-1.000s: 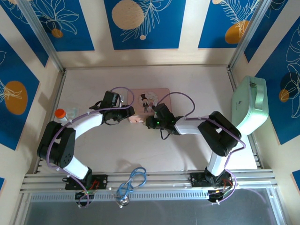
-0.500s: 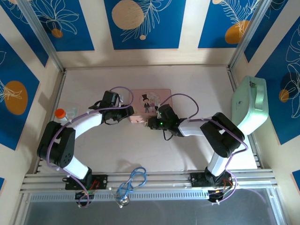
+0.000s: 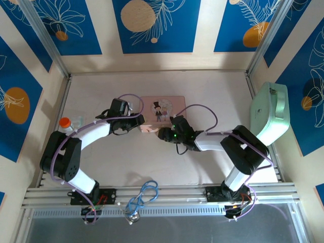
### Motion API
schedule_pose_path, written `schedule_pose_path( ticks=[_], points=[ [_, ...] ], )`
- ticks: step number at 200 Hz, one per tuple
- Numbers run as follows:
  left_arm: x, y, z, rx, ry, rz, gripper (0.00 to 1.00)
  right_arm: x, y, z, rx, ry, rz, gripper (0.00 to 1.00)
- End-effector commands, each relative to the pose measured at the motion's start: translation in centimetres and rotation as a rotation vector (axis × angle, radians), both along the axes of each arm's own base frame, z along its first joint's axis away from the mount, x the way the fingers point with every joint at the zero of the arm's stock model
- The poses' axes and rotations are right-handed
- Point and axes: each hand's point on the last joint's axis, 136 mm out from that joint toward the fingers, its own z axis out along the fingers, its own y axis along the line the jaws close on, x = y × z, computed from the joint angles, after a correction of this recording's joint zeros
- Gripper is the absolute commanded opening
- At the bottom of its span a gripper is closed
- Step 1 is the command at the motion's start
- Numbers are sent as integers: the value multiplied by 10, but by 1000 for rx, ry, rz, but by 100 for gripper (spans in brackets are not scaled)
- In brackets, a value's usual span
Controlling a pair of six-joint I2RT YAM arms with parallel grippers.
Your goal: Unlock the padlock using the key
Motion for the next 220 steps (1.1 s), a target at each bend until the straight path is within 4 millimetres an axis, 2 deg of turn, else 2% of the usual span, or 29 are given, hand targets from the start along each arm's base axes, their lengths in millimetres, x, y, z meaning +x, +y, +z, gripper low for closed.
schedule_pose_path(
  ticks=[1, 38, 71, 106, 124, 138, 151, 163, 185, 205, 220],
  points=[
    [-7, 13, -13, 39, 40, 23, 46, -8, -12, 2, -5, 30, -138, 41],
    [-9, 2, -15, -2, 49, 5, 46, -27, -31, 22, 52, -55, -250, 47],
    [-7, 0, -15, -3, 48, -4, 46, -37, -62, 21, 59, -62, -322, 56],
    [-5, 0, -10, -9, 45, -6, 46, -32, -60, 18, 31, -55, -290, 51],
    [-6, 0, -10, -15, 52, 2, 46, -31, -62, 24, -34, -67, -321, 49],
    [-6, -1, -11, -23, 54, 3, 47, -32, -77, 24, -169, -53, -417, 52],
    [-5, -2, -11, -27, 57, -1, 47, -31, -64, 28, -209, -124, -374, 55],
    [-4, -3, -11, -27, 58, -4, 47, -29, -52, 24, -203, -143, -355, 59],
    [-3, -4, -8, -26, 54, -11, 47, -19, -33, 13, -225, -141, -281, 58],
    [-3, -4, -5, -26, 53, -17, 47, -10, -14, 8, -157, -151, -175, 51],
    [-3, -4, -3, -23, 49, -19, 47, -9, -13, 7, -83, -134, -146, 45]
  ],
)
